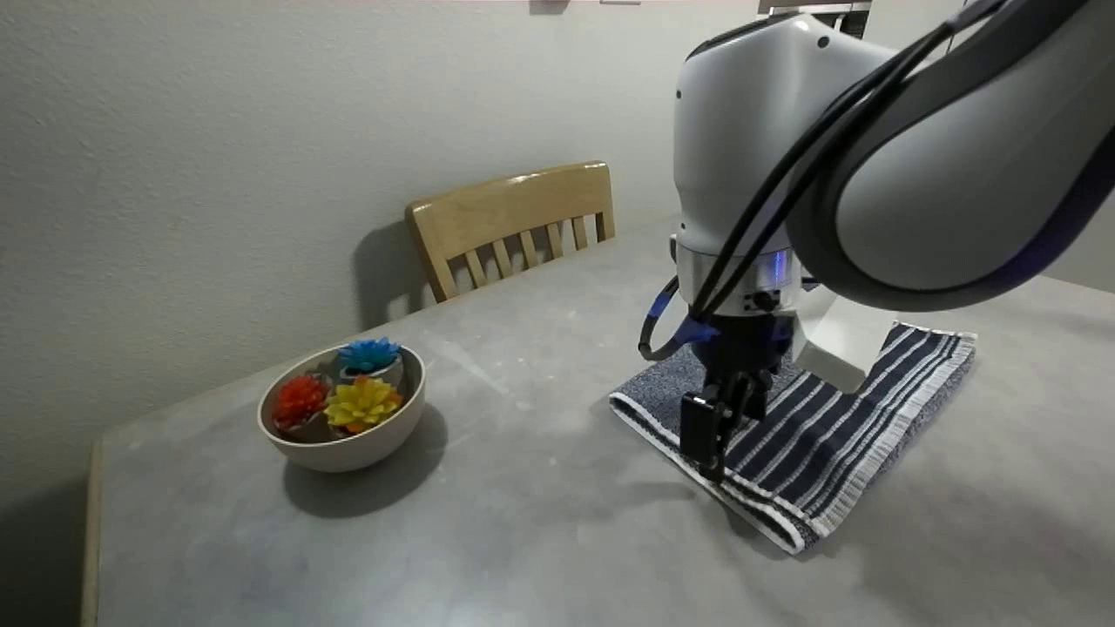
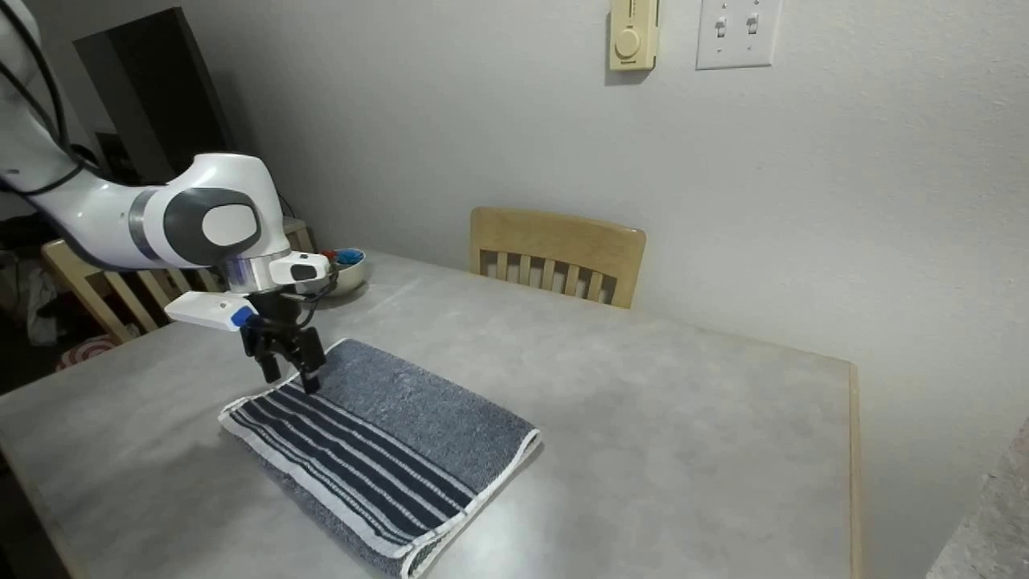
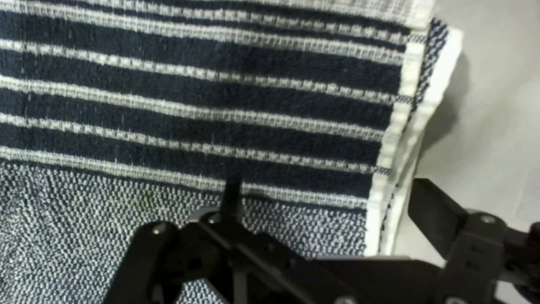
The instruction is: Fold the towel
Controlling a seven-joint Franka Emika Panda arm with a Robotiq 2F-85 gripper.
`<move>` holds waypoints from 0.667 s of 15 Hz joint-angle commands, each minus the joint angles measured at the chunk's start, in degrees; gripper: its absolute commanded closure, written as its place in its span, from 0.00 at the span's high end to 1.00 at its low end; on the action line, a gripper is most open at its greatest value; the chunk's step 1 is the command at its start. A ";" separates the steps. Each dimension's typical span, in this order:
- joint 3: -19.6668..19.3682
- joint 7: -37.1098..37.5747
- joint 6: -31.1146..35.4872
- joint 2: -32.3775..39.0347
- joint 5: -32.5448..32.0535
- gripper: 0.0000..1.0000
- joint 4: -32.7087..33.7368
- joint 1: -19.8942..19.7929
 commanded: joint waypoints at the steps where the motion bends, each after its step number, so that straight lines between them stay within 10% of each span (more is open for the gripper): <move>1: 0.92 -1.31 1.18 0.72 1.41 1.00 0.83 -0.97; 10: -2.90 10.40 12.43 0.72 2.02 1.00 -2.31 4.68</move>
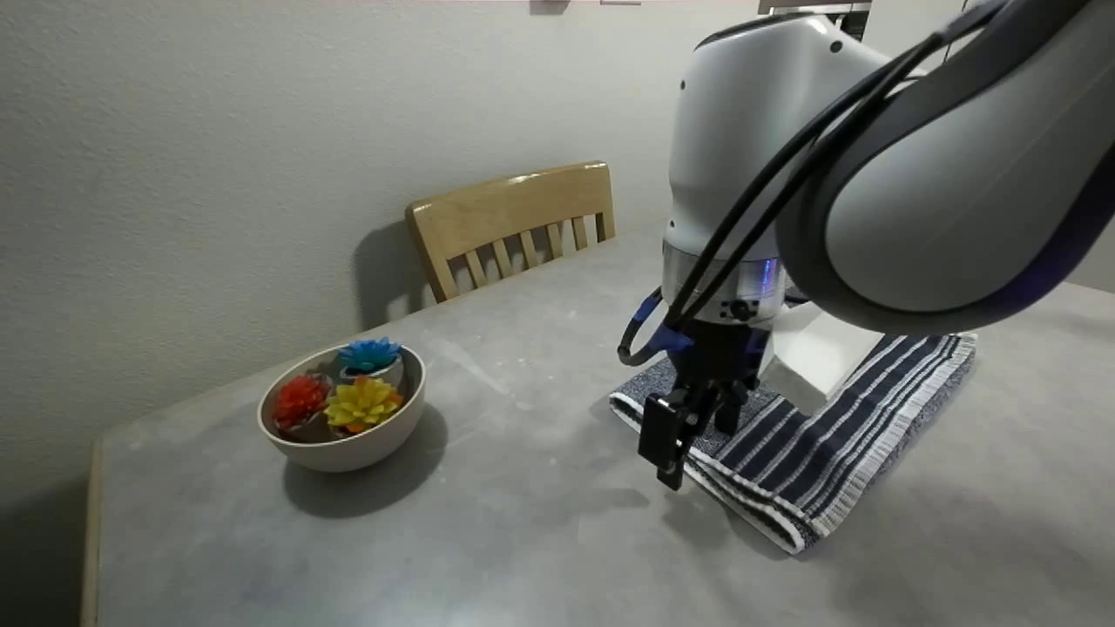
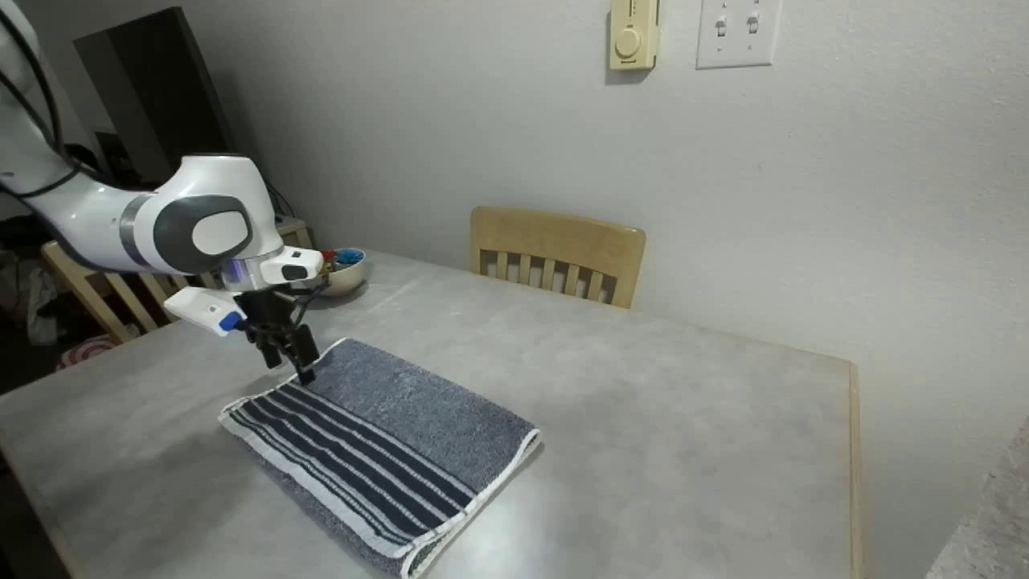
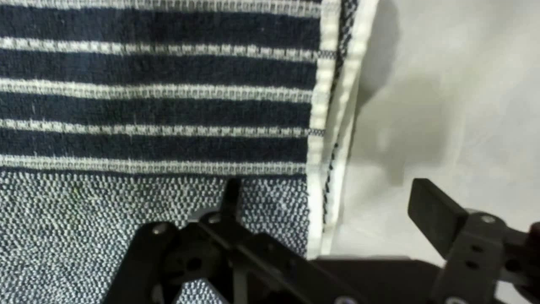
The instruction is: Fold the towel
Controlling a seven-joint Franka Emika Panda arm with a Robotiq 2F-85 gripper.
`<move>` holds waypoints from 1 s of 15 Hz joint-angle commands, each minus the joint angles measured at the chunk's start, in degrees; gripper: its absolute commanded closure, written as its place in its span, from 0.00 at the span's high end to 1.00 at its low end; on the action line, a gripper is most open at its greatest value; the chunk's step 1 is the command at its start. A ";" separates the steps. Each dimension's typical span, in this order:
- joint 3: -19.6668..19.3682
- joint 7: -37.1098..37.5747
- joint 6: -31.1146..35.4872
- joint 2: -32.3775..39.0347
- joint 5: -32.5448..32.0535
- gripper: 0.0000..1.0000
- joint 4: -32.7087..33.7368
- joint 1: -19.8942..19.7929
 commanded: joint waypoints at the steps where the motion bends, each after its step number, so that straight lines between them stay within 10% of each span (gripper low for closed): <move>1: -5.59 8.75 5.88 0.04 -3.34 1.00 -2.09 5.46; 15: -14.45 29.06 1.19 -0.16 -14.28 1.00 -1.98 17.38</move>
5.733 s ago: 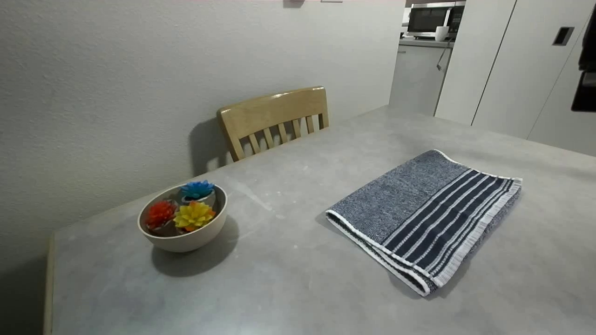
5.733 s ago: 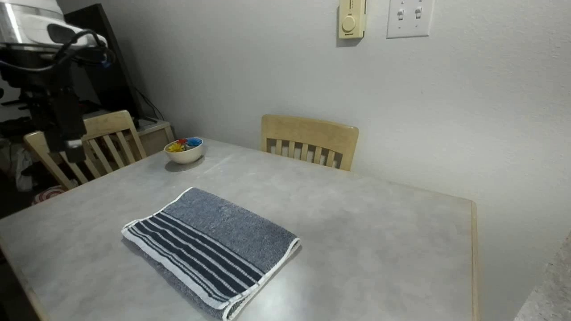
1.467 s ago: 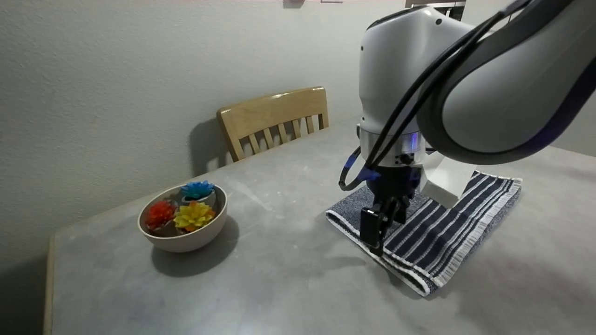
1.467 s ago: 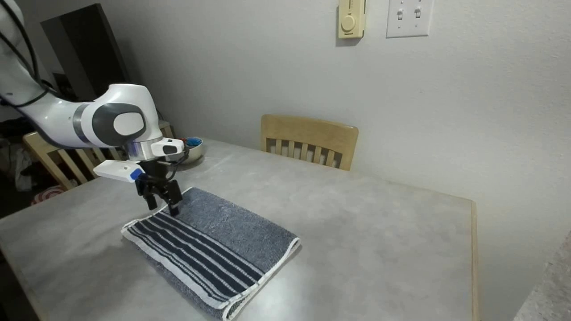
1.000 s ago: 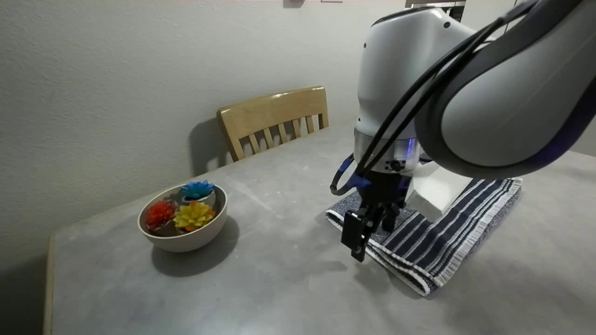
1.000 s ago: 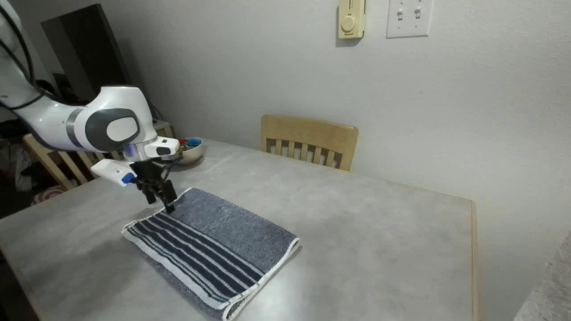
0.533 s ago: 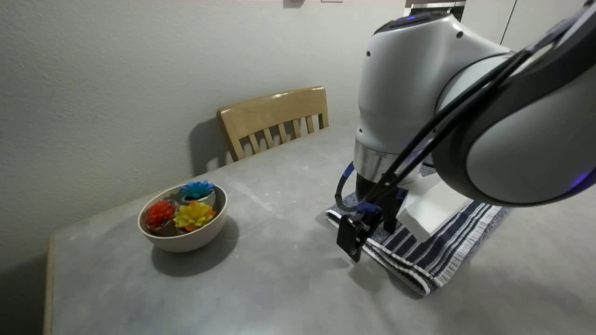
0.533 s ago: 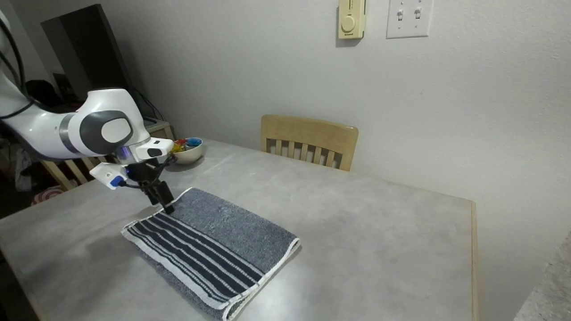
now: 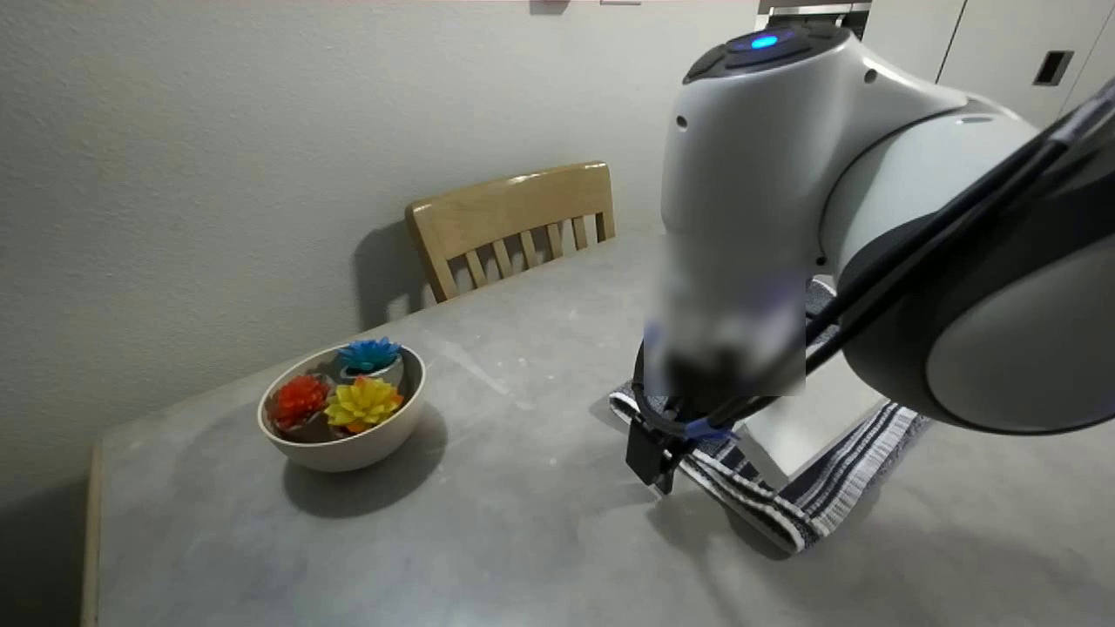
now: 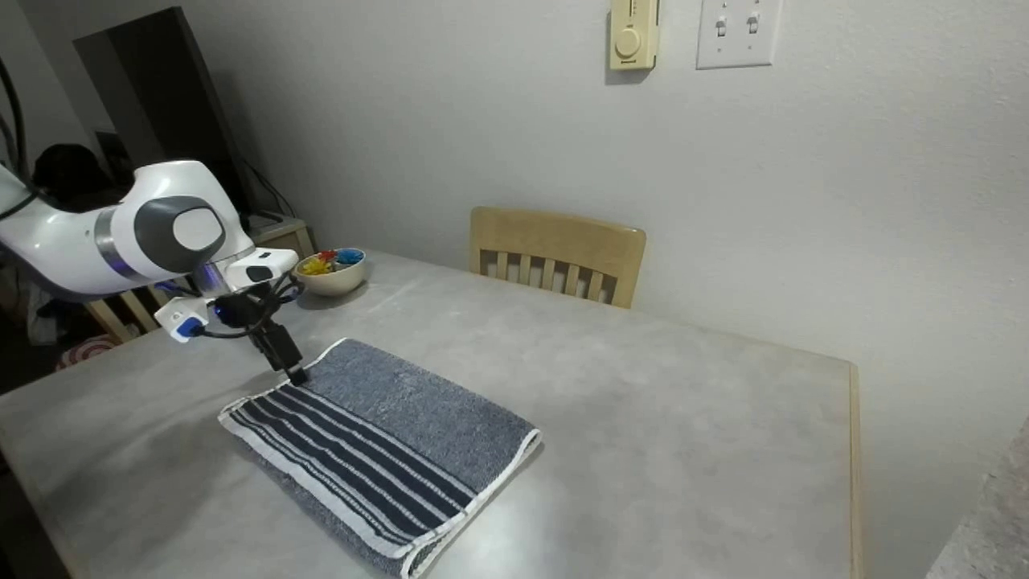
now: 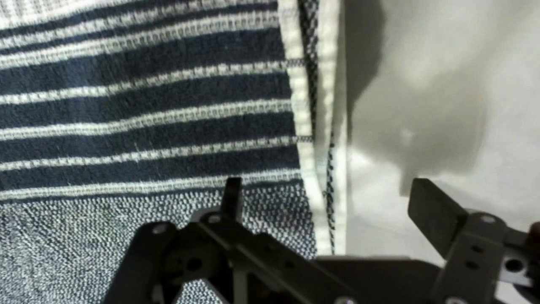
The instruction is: Fold the towel
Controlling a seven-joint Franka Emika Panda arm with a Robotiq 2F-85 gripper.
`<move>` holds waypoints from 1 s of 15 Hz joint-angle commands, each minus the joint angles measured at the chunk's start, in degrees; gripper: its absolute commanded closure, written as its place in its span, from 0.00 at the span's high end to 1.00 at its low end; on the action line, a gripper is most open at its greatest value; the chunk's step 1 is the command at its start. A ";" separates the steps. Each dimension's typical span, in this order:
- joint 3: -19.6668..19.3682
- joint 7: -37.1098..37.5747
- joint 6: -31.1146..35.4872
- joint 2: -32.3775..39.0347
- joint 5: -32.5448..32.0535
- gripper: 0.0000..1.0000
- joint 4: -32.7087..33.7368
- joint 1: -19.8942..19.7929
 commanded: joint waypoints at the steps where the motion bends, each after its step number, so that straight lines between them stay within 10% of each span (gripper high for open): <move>1: -2.56 6.11 -2.28 -0.17 -4.68 1.00 -0.21 2.53; 14: -1.20 12.98 -8.21 -0.17 -12.08 1.00 0.53 1.34; 15: -0.87 12.94 -8.58 -0.19 -12.22 0.75 0.61 1.06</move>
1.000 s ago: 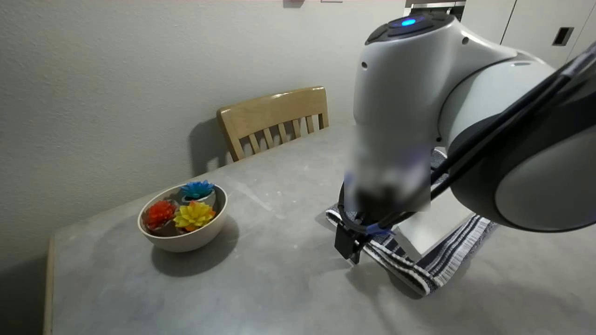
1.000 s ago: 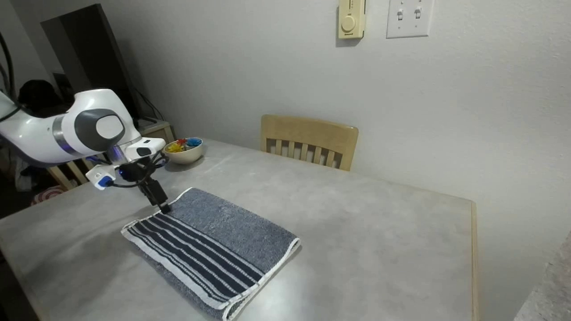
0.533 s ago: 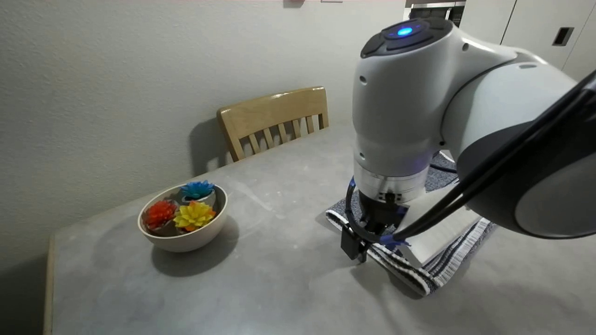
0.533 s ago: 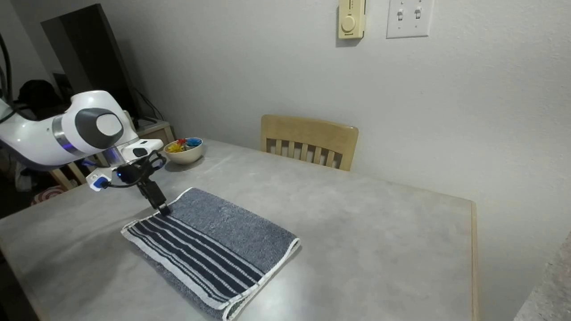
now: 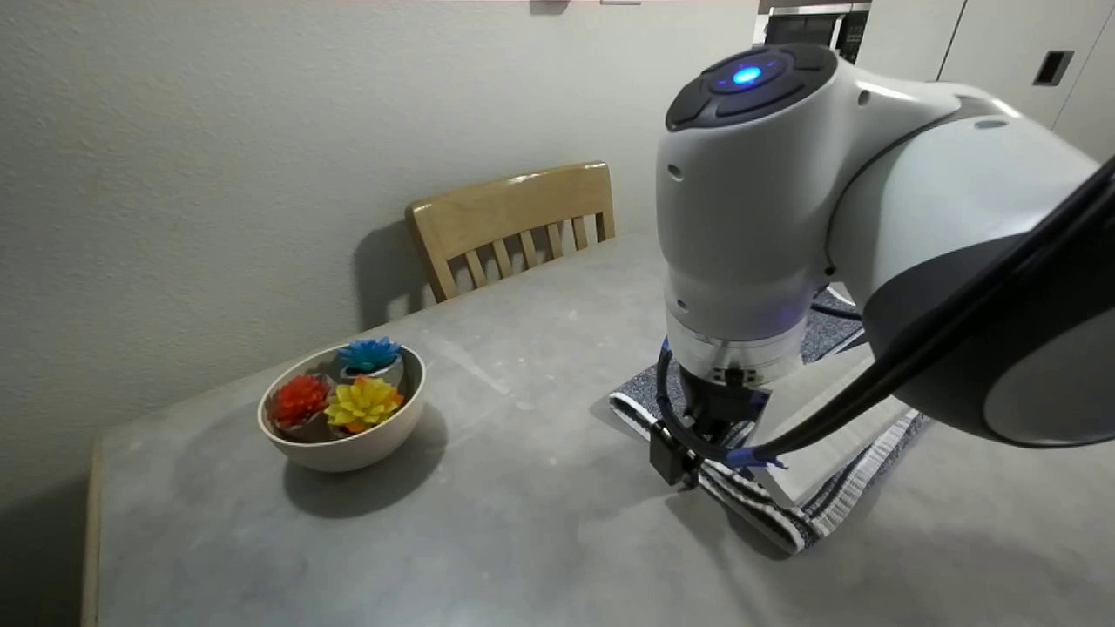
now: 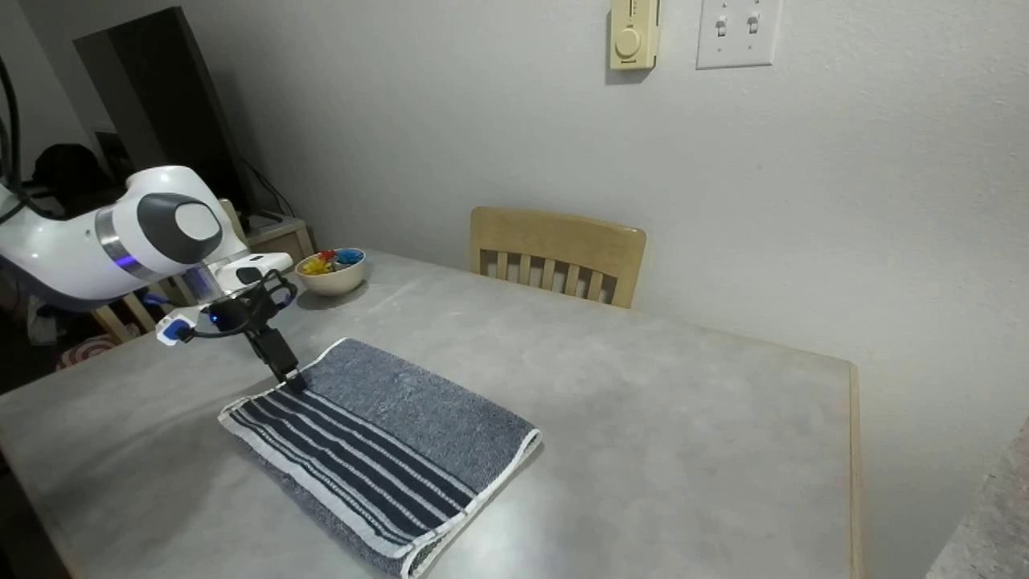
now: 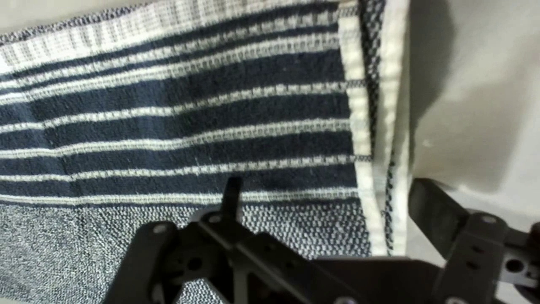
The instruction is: Fold the towel
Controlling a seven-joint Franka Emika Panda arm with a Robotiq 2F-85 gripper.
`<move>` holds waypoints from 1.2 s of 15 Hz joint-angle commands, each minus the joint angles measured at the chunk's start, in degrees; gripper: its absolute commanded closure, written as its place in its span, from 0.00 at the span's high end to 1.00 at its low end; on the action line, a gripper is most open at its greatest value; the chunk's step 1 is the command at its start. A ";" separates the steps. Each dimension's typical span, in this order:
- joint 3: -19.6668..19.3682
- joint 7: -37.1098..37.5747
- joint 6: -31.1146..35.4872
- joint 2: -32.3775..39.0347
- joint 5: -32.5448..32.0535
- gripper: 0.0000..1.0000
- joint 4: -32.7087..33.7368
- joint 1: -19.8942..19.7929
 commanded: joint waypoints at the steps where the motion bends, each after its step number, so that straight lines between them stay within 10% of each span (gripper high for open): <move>1: 0.91 1.19 -2.59 -0.16 -1.94 0.74 0.37 -0.84; 11: 4.44 -3.01 -4.04 -0.94 -0.48 0.03 0.48 -3.19; 18: 12.78 -23.09 -3.99 -2.84 7.51 0.02 -0.28 -11.10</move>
